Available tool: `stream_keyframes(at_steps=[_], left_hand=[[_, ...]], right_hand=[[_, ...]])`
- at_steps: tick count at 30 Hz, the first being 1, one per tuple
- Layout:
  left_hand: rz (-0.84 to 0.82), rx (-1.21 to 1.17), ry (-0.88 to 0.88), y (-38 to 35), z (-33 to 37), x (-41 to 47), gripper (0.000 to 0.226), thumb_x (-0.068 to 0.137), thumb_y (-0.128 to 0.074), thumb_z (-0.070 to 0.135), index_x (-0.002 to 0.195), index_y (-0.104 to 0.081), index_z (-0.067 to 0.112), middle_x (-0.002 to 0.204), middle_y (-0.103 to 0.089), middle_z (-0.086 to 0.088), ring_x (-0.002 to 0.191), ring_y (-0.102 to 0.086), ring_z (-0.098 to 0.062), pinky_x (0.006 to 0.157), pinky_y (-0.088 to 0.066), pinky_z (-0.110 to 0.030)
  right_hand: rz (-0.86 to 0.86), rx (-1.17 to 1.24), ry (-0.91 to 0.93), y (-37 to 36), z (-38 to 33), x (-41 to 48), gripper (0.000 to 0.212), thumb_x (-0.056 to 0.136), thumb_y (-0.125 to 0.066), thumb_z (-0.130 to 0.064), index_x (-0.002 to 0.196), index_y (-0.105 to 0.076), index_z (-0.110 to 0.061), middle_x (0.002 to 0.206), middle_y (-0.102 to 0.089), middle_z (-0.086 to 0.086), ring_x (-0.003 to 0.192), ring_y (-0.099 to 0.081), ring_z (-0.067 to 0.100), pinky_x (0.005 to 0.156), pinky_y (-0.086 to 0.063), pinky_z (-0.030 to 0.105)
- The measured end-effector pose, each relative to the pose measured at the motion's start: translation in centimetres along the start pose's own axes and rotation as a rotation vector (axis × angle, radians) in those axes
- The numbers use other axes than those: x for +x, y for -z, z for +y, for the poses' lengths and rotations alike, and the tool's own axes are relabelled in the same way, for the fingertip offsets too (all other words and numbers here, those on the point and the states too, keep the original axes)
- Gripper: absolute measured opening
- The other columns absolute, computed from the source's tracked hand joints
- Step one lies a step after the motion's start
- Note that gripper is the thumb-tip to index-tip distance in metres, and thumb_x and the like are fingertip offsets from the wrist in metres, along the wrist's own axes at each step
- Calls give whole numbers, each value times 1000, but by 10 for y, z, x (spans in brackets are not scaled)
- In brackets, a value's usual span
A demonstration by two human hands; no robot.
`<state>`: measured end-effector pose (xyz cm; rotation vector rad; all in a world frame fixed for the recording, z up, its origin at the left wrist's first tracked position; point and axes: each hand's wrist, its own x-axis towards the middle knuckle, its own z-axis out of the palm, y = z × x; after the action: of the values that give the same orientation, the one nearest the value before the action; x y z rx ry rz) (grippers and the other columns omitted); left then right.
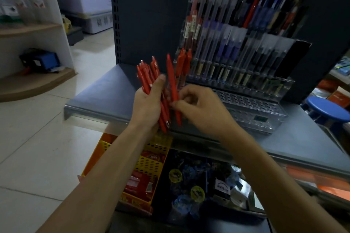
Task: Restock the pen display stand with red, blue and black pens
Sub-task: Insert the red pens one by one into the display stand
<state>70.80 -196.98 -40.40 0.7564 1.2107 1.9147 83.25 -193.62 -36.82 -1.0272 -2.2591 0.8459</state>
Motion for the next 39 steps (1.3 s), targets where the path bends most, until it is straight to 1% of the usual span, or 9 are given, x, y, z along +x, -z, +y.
stream_keyframes(at_steps=[5, 9, 12, 16, 20, 25, 32, 37, 39], left_hand=[[-46, -156, 88, 3, -2, 6, 13, 95, -57, 16, 82, -57, 13, 59, -59, 3, 55, -59, -10, 63, -51, -28], [-97, -256, 117, 4, -1, 9, 6, 95, -56, 12, 89, -57, 12, 61, -60, 2, 58, -60, -11, 61, -52, -27], [-94, -313, 109, 3, 1, 10, 7, 95, -56, 11, 88, -57, 10, 64, -60, 0, 58, -60, -11, 60, -54, -25], [-89, -305, 85, 0, 0, 11, 8, 95, -56, 11, 88, -58, 10, 66, -63, 1, 58, -61, -9, 60, -54, -25], [-70, -238, 63, 1, -2, 13, 7, 95, -56, 11, 89, -58, 11, 65, -64, 2, 59, -62, -9, 62, -54, -26], [-67, -238, 61, 1, -3, 14, 5, 95, -56, 10, 90, -58, 10, 66, -63, 2, 59, -61, -9, 61, -53, -25], [-65, -220, 64, 1, -6, 16, 5, 95, -57, 10, 90, -59, 11, 66, -64, 3, 60, -62, -9, 63, -53, -26], [-88, -196, 102, 4, -6, 14, 7, 92, -56, 3, 98, -58, 4, 68, -64, -2, 63, -64, -13, 60, -54, -22], [-104, -193, 99, 4, -6, 13, 10, 92, -54, 1, 99, -60, 4, 69, -65, -2, 64, -64, -13, 61, -54, -23]], right_hand=[[276, 205, -47, 24, 1, 15, 7, 90, -62, -19, 83, -63, -18, 67, -67, 1, 58, -65, 11, 60, -58, 27], [403, 118, -48, 36, 5, 35, 7, 90, -65, -20, 85, -63, -15, 73, -71, 6, 66, -71, 15, 67, -61, 30], [375, 33, -33, 36, 7, 50, 11, 89, -67, -18, 79, -63, -19, 72, -70, 2, 71, -71, 16, 72, -61, 37], [268, -218, -21, 28, 8, 59, 20, 87, -69, -29, 69, -61, -28, 68, -65, -10, 68, -63, 6, 75, -55, 32], [220, -351, -70, 17, 13, 61, 21, 82, -71, -37, 66, -61, -28, 75, -67, -7, 78, -65, 16, 77, -56, 40], [342, -249, -34, 14, 10, 59, 26, 86, -66, -42, 74, -65, -19, 68, -63, -8, 65, -60, 7, 63, -45, 27], [360, -350, -22, 3, 16, 58, 22, 86, -67, -44, 79, -65, -24, 74, -65, -5, 80, -64, 20, 73, -55, 42], [301, -280, -41, 3, 22, 51, 17, 87, -66, -38, 84, -72, -22, 72, -64, -8, 82, -65, 18, 77, -56, 41], [388, -239, -4, -1, 25, 41, 16, 88, -63, -34, 88, -73, -21, 69, -63, -10, 82, -63, 17, 77, -55, 40]])
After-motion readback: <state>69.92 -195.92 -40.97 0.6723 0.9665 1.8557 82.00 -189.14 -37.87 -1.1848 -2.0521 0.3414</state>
